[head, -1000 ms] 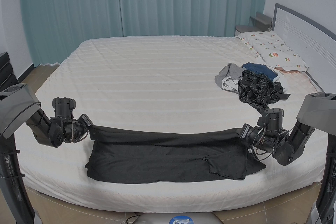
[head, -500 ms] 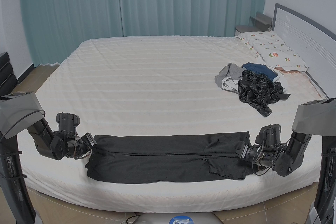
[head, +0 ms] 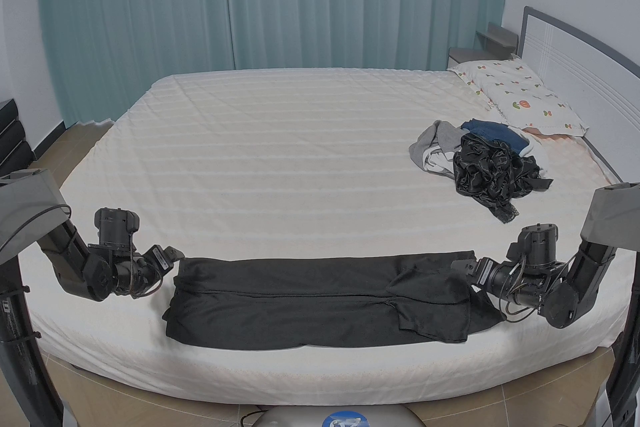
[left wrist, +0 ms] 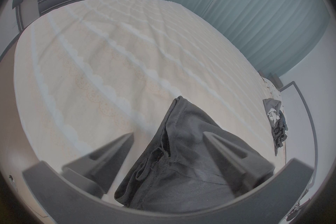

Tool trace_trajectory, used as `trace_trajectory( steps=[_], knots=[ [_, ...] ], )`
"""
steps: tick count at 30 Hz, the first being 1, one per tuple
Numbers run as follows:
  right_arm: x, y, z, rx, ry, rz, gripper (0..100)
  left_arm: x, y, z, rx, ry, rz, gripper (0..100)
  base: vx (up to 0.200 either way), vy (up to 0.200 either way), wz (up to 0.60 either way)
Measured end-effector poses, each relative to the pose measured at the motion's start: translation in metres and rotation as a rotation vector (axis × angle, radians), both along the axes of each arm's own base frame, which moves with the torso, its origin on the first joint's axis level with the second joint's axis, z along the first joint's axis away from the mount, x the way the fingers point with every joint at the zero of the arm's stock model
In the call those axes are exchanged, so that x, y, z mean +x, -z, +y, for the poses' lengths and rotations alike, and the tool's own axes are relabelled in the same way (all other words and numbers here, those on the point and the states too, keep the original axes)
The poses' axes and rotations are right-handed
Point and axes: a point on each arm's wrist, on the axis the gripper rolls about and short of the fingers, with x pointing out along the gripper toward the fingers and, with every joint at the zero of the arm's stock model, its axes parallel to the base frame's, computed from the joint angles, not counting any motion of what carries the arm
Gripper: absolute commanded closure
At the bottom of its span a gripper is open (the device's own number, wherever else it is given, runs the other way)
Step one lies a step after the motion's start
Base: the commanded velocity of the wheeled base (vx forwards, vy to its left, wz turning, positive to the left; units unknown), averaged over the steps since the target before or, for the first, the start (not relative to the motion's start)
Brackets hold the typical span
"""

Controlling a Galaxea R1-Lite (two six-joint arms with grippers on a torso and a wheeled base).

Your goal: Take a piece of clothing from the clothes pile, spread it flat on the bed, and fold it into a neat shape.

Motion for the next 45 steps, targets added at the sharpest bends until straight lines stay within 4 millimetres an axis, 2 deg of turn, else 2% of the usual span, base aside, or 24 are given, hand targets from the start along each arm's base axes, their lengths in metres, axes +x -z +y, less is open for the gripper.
trace_trajectory(
  steps=[3, 7, 11, 18, 19, 24, 25, 33, 45],
  knots=[
    [0.004, -0.005, -0.004, 0.021, 0.005, -0.018, 0, 0.008, -0.007, 0.001, -0.011, 0.003, -0.039, 0, 0.000, 0.000, 0.00],
    [0.017, -0.004, -0.006, 0.035, 0.007, -0.033, 0, 0.025, -0.004, -0.001, -0.021, 0.014, -0.061, 0, 0.000, 0.000, 0.00],
    [0.037, 0.008, -0.009, 0.047, 0.011, -0.040, 0, 0.045, 0.014, -0.006, -0.027, 0.033, -0.053, 0, 0.000, 0.000, 0.00],
    [0.049, 0.024, -0.011, 0.090, -0.007, -0.013, 0, 0.060, 0.038, -0.013, -0.029, 0.050, -0.029, 0, 0.000, 0.000, 0.00],
    [0.050, 0.025, -0.011, 0.094, -0.006, -0.010, 0, 0.060, 0.040, -0.014, -0.030, 0.051, -0.026, 100, 0.000, 0.000, 0.00],
    [0.056, 0.032, -0.010, 0.106, 0.000, -0.004, 0, 0.063, 0.048, -0.014, -0.028, 0.050, -0.015, 100, 0.000, 0.000, 0.00],
    [0.058, 0.034, -0.010, 0.107, 0.000, -0.004, 100, 0.064, 0.049, -0.014, -0.026, 0.047, -0.015, 100, 0.000, 0.000, 0.00],
    [0.069, 0.045, -0.014, 0.112, 0.026, -0.012, 100, 0.066, 0.053, -0.013, -0.050, 0.008, -0.015, 100, 0.000, 0.000, 0.00],
    [0.082, 0.044, -0.028, 0.193, 0.132, -0.034, 100, 0.068, 0.050, -0.007, -0.096, -0.067, -0.054, 100, 0.000, 0.000, 0.00]
  ],
)
